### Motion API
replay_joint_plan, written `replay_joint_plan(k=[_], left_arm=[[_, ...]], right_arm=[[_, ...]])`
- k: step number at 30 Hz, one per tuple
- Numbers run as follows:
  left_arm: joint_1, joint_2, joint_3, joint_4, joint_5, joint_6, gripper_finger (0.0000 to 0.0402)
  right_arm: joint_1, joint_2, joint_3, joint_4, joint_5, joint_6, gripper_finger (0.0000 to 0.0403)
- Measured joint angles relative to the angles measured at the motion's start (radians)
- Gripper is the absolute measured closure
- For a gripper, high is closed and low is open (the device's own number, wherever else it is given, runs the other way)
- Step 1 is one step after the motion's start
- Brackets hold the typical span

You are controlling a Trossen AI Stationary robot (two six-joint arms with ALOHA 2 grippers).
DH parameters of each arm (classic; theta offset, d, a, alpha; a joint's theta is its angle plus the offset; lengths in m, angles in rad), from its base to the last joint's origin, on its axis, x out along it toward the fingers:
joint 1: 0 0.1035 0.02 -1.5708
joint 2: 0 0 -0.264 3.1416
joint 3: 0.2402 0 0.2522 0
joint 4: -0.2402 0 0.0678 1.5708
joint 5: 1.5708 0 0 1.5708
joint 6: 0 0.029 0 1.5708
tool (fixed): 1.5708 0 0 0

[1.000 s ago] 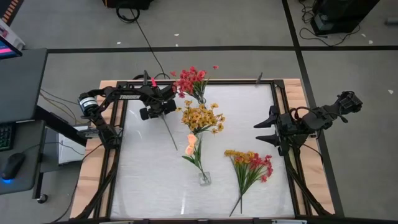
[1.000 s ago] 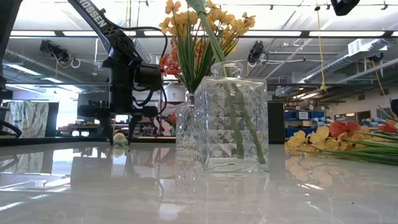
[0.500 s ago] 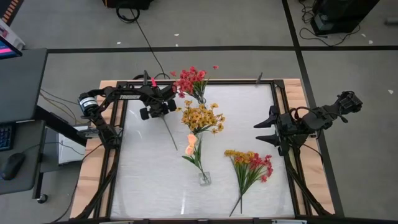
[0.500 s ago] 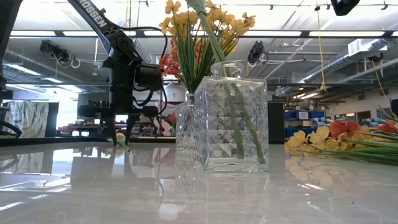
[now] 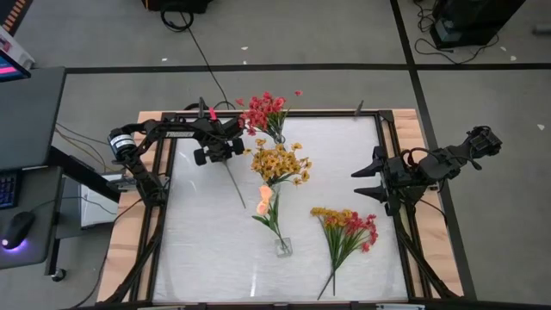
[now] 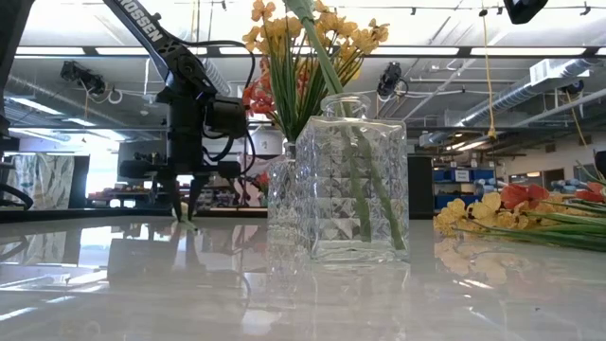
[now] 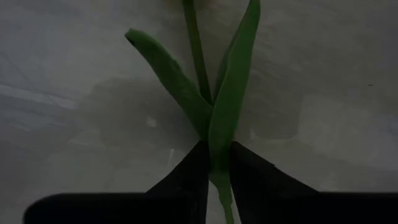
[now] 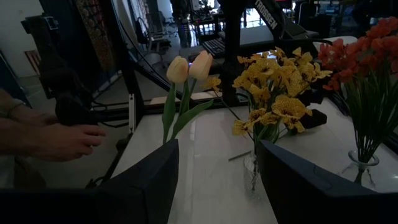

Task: Sort flowers into vase by color
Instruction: Put the orange flower into the bottom transparent vase

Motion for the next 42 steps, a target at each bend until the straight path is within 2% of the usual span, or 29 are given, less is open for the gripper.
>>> replay_joint_plan(k=[9,25,42], left_arm=[[0.001,-0.007,0.0,-0.002,0.002,0.025,0.0357],[0.027,-0.08,0.001,-0.023,-0.001,0.081,0.0359],[0.053,-0.283,0.0,-0.072,-0.017,0.142,0.0359]], right_arm=[[0.0,0.0,0.0,0.0,0.0,0.0,0.0178],[0.0,0.0,0.0,0.0,0.0,0.0,0.0178],[0.0,0.0,0.0,0.0,0.0,0.0,0.0178]])
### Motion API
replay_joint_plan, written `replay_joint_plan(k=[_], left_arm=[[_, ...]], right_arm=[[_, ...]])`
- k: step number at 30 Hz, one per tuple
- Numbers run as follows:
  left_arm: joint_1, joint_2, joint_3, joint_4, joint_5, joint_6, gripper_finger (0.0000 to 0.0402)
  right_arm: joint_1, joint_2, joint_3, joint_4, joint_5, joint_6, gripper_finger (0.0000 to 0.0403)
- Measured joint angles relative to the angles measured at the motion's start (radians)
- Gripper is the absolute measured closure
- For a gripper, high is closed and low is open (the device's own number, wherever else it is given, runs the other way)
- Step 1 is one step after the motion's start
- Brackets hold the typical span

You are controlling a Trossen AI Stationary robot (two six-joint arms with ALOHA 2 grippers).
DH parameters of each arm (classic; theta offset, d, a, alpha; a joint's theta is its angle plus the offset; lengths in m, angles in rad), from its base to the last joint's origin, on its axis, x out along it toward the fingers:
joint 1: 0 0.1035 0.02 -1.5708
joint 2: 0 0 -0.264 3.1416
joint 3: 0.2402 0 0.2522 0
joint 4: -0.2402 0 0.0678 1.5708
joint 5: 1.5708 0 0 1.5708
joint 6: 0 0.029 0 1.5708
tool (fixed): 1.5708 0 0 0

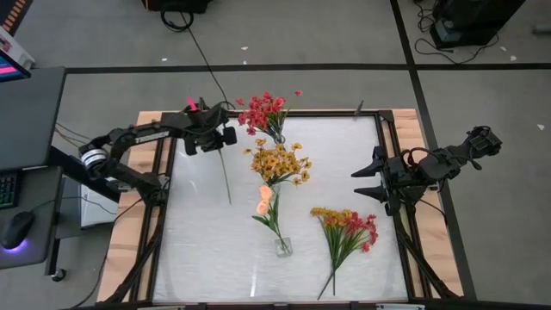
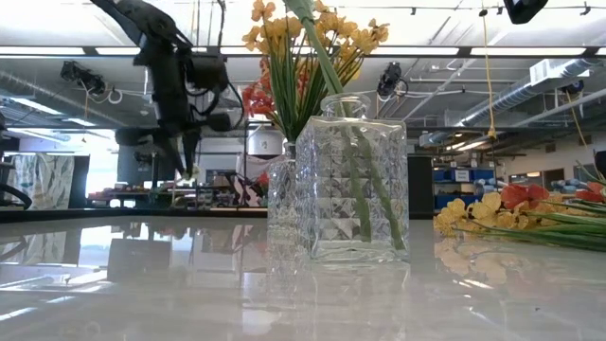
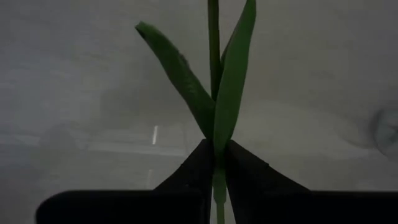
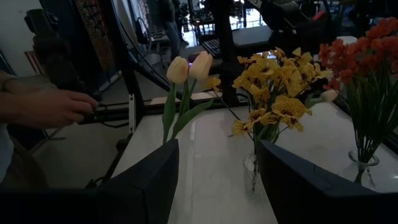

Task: Sort flowers into vase by color
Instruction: Put the orange flower into the bottom transparent vase

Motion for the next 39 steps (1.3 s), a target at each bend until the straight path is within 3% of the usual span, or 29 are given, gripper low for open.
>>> replay_joint_plan(k=[21,28,39], left_arm=[[-0.034,-0.504,0.0,0.014,0.0,0.067,0.0359],[-0.136,-0.64,0.0,0.044,0.001,0.093,0.0359],[-0.363,-0.708,0.0,0.337,0.0,0.244,0.0359]], right_arm=[[0.0,0.0,0.0,0.0,0.0,0.0,0.0178],[0.0,0.0,0.0,0.0,0.0,0.0,0.0178],[0.0,0.0,0.0,0.0,0.0,0.0,0.0178]])
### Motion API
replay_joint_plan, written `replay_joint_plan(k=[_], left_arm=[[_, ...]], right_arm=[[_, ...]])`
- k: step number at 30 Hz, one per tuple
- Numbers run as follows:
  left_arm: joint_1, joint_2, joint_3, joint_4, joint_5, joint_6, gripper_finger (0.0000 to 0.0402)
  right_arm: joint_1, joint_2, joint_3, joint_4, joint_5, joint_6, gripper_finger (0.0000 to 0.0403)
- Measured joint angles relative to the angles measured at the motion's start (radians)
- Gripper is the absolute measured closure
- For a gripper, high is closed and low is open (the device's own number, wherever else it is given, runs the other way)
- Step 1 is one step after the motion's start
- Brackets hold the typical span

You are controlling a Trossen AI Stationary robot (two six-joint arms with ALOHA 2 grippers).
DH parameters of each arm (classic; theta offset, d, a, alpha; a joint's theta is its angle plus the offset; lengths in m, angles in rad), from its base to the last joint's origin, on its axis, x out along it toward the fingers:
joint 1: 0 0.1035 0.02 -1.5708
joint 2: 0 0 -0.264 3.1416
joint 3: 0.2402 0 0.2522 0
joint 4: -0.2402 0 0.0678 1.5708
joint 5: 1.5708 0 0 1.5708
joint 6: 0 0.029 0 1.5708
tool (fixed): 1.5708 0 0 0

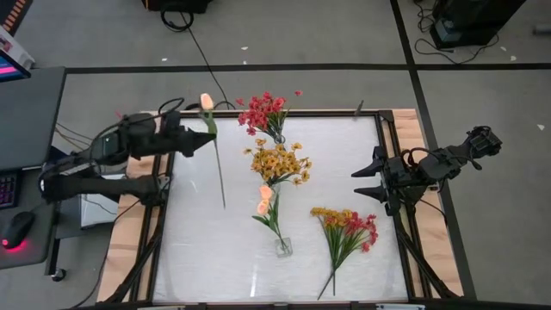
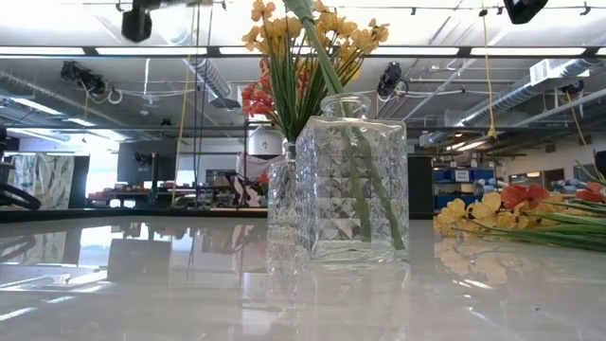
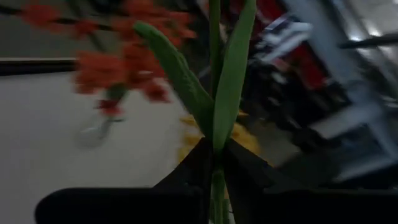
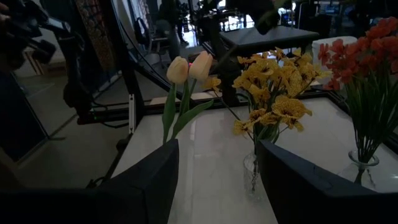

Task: Sort flowers into vase by color
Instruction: Put the orange flower into the bottom transparent vase

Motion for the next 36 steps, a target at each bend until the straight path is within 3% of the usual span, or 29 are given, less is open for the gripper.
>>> replay_joint_plan(k=[12,22,36], left_arm=[[-0.315,0.044,0.0,0.182,-0.102,0.01,0.0359],[-0.597,0.113,0.0,0.358,-0.278,0.149,0.0359],[-0.955,0.128,0.0,0.45,-0.332,0.305,0.0381]], right_arm=[[0.0,0.0,0.0,0.0,0.0,0.0,0.0178],[0.0,0.0,0.0,0.0,0.0,0.0,0.0178],[0.0,0.0,0.0,0.001,0.0,0.0,0.0178]])
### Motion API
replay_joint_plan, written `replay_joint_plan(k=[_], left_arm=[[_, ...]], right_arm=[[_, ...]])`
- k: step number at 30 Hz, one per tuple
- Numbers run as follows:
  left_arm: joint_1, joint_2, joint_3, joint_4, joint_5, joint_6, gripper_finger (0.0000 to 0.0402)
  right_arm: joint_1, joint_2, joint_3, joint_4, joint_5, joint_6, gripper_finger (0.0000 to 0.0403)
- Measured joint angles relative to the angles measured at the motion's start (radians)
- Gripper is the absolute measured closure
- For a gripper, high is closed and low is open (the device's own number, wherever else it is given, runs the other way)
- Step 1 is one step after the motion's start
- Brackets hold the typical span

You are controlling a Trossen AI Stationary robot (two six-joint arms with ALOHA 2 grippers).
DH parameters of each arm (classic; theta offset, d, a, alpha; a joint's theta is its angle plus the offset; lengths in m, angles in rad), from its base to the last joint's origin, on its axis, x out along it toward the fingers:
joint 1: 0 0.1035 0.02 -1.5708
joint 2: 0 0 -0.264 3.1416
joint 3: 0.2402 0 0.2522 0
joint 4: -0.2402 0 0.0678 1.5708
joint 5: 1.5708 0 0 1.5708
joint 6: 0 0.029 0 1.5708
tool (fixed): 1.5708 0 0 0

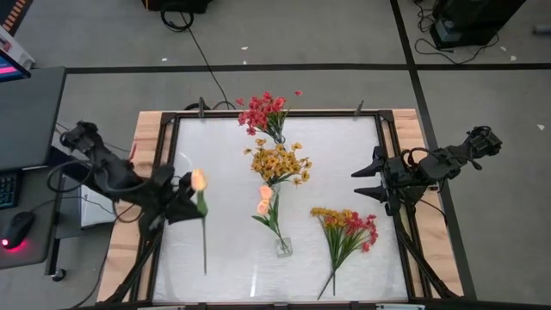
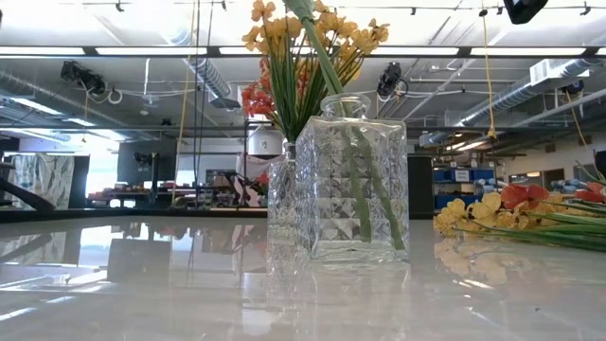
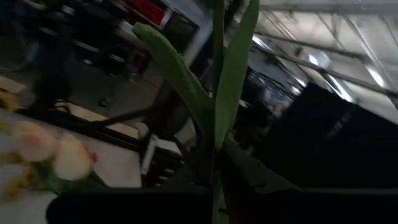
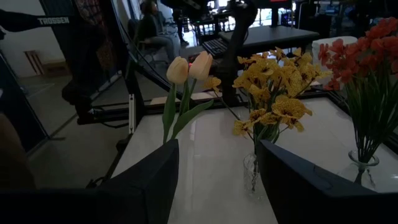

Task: Sort flowers into vase by color
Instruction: Put the orange flower into the bottom transparent vase

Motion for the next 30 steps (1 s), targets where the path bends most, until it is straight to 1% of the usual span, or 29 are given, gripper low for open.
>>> replay_joint_plan(k=[3,6,13,16,23,30], left_arm=[[-0.059,0.01,0.0,0.0,-0.001,0.066,0.0382],[-0.093,0.034,0.0,-0.005,-0.002,0.159,0.0383],[-0.105,0.112,0.0,-0.007,-0.002,0.406,0.0383],[-0.102,0.151,0.0,0.022,-0.002,0.445,0.0383],[-0.101,0.254,0.0,0.155,-0.002,0.56,0.0383],[-0.066,0.358,0.0,0.271,-0.002,0.653,0.0383]], right_arm=[[0.0,0.0,0.0,0.0,0.0,0.0,0.0178],[0.0,0.0,0.0,0.0,0.0,0.0,0.0178],[0.0,0.0,0.0,0.0,0.0,0.0,0.0178],[0.0,0.0,0.0,0.0,0.0,0.0,0.0178],[0.0,0.0,0.0,0.0,0.0,0.0,0.0178],[0.0,0.0,0.0,0.0,0.0,0.0,0.0178]])
